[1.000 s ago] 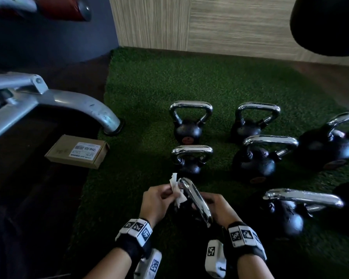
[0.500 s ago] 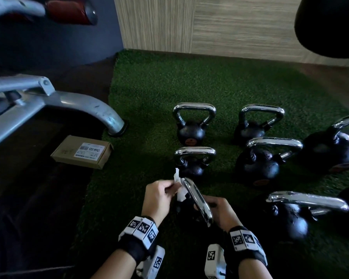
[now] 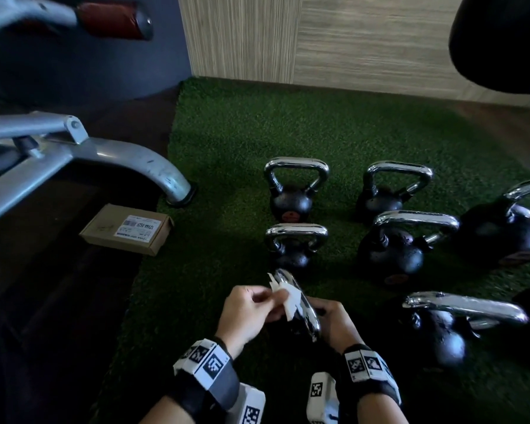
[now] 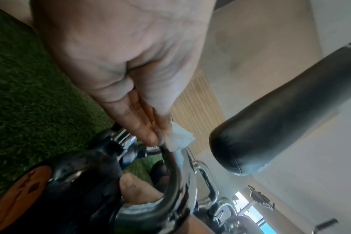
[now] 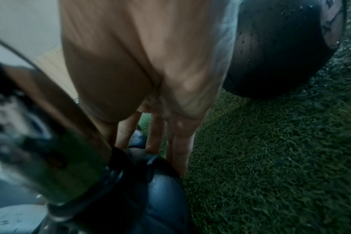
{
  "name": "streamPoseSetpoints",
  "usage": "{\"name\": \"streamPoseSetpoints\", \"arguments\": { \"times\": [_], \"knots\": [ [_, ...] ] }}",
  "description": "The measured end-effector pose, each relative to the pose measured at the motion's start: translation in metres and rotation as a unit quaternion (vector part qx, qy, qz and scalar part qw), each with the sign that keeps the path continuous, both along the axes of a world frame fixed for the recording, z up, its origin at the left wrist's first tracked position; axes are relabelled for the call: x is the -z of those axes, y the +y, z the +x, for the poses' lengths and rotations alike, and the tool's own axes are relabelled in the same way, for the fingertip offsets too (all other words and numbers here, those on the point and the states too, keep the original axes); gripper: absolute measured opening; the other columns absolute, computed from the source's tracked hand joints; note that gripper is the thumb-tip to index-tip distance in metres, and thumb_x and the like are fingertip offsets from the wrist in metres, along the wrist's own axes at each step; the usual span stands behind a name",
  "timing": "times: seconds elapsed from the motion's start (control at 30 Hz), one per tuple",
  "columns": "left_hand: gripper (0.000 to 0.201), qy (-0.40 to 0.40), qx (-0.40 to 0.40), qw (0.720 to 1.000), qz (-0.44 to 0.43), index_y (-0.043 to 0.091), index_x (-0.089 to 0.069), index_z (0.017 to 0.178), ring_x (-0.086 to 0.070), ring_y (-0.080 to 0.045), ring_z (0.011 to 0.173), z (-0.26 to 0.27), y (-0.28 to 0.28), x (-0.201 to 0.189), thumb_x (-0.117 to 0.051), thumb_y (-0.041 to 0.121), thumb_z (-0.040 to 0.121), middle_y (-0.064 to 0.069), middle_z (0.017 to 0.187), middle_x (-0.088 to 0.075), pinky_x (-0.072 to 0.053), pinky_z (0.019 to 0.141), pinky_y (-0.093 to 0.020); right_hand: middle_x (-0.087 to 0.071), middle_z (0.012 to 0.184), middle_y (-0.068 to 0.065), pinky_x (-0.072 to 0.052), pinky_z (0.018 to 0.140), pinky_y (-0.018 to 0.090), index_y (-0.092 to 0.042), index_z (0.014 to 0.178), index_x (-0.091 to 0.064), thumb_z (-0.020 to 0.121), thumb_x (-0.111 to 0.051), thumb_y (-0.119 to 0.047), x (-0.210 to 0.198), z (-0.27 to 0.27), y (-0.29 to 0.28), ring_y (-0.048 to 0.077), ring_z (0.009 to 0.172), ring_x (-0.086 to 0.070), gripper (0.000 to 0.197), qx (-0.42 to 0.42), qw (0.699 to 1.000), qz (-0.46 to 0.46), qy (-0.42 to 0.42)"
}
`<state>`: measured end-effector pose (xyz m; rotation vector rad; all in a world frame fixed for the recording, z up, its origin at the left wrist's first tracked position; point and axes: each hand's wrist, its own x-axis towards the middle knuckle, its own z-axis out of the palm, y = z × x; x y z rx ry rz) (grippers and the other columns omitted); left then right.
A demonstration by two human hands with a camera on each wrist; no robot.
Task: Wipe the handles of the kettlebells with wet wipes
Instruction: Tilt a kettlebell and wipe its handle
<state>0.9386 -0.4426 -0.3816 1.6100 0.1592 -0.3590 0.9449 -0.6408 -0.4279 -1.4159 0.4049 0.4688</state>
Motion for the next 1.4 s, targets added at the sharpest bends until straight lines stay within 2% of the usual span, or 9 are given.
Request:
{"name": "streamPoseSetpoints", "arguments": {
  "times": [0.07, 0.2, 0.5, 0.7, 0.83, 0.93, 1.1, 1.23, 1.4],
  "knots": [
    [0.045, -0.006, 0.059, 0.998, 0.03, 0.011, -0.082, 0.09, -0.079, -0.024, 0.083, -0.001, -0.001, -0.001, -0.081, 0.052, 0.072, -0.006, 0.086, -0.081, -0.062, 0.088, -0.044, -0.075, 0.085, -0.011, -0.056, 0.074, 0.017, -0.019, 0.104, -0.076, 0.094, -0.067, -0.002, 0.004, -0.001, -0.003, -0.004, 0.074, -0.071, 0.022, -0.022, 0.998, -0.042, -0.043],
    [0.029, -0.041, 0.177, 0.978, 0.102, 0.017, -0.081, 0.081, -0.073, -0.007, 0.067, -0.014, -0.006, -0.001, -0.081, 0.046, 0.084, 0.001, 0.075, -0.079, -0.053, 0.065, -0.02, -0.08, 0.086, 0.001, -0.058, 0.076, 0.033, -0.026, 0.1, -0.083, 0.055, -0.091, -0.041, 0.007, -0.008, -0.001, 0.014, 0.078, -0.071, 0.048, -0.053, 0.988, -0.12, -0.076],
    [0.028, -0.151, 0.19, 0.958, 0.155, 0.032, -0.074, 0.063, -0.064, 0.001, 0.059, -0.025, -0.014, 0.001, -0.08, 0.048, 0.085, 0.011, 0.064, -0.071, -0.045, 0.06, -0.016, -0.069, 0.067, 0.001, -0.051, 0.057, 0.022, -0.011, 0.084, -0.079, 0.085, -0.073, -0.002, -0.008, -0.01, 0.003, 0.014, 0.06, -0.061, 0.011, -0.016, 0.998, -0.044, -0.053],
    [0.024, -0.24, 0.204, 0.929, 0.194, 0.024, -0.08, 0.105, -0.07, 0.003, 0.096, -0.036, -0.011, 0.025, -0.067, 0.042, 0.097, 0.014, 0.104, -0.076, -0.056, 0.089, -0.026, -0.061, 0.065, 0.016, -0.05, 0.048, 0.032, 0.0, 0.077, -0.071, 0.089, -0.063, -0.018, -0.013, -0.01, 0.004, 0.028, 0.05, -0.057, 0.023, 0.051, 0.984, 0.128, 0.109],
    [0.021, -0.165, 0.233, 0.94, 0.189, 0.028, -0.08, 0.104, -0.069, 0.006, 0.097, -0.024, 0.007, 0.012, -0.072, 0.043, 0.093, 0.018, 0.103, -0.076, -0.053, 0.093, -0.025, -0.08, 0.09, 0.002, -0.062, 0.081, 0.037, -0.025, 0.1, -0.082, 0.074, -0.082, -0.031, -0.008, -0.007, -0.004, 0.018, 0.081, -0.075, 0.027, -0.058, 0.986, -0.157, -0.026],
    [0.023, -0.1, 0.224, 0.953, 0.178, 0.031, -0.082, 0.097, -0.072, 0.003, 0.09, -0.01, 0.032, -0.001, -0.076, 0.051, 0.086, 0.02, 0.096, -0.078, -0.052, 0.086, -0.022, -0.079, 0.089, -0.01, -0.053, 0.076, 0.008, -0.036, 0.103, -0.081, 0.084, -0.081, -0.021, -0.028, 0.003, -0.013, 0.0, 0.081, -0.072, 0.024, -0.022, 0.94, -0.321, -0.112],
    [0.03, -0.095, 0.164, 0.977, 0.098, 0.013, -0.078, 0.074, -0.062, -0.007, 0.065, 0.009, 0.05, -0.037, -0.079, 0.041, 0.085, 0.0, 0.069, -0.071, -0.046, 0.065, -0.018, -0.076, 0.084, -0.009, -0.052, 0.073, 0.018, -0.035, 0.102, -0.082, 0.079, -0.087, -0.017, -0.103, 0.012, -0.006, 0.002, 0.072, -0.065, 0.03, -0.037, 0.927, -0.2, -0.315],
    [0.049, -0.103, 0.151, 0.983, -0.01, 0.007, -0.078, 0.078, -0.057, -0.012, 0.067, 0.018, 0.045, -0.051, -0.081, 0.056, 0.078, -0.005, 0.071, -0.068, -0.045, 0.066, -0.023, -0.077, 0.101, -0.007, -0.057, 0.081, 0.03, -0.035, 0.106, -0.081, 0.065, -0.097, -0.025, -0.146, 0.015, 0.014, 0.018, 0.086, -0.074, 0.045, -0.206, 0.913, -0.19, -0.296],
    [0.03, -0.044, 0.057, 0.994, -0.083, 0.014, -0.076, 0.067, -0.052, -0.026, 0.069, 0.017, 0.036, -0.061, -0.085, 0.043, 0.071, -0.017, 0.072, -0.061, -0.043, 0.066, -0.032, -0.078, 0.099, -0.01, -0.059, 0.081, 0.03, -0.033, 0.1, -0.083, 0.065, -0.096, -0.024, -0.147, 0.016, 0.029, 0.015, 0.09, -0.075, 0.039, -0.189, 0.912, -0.194, -0.307]
  ]
}}
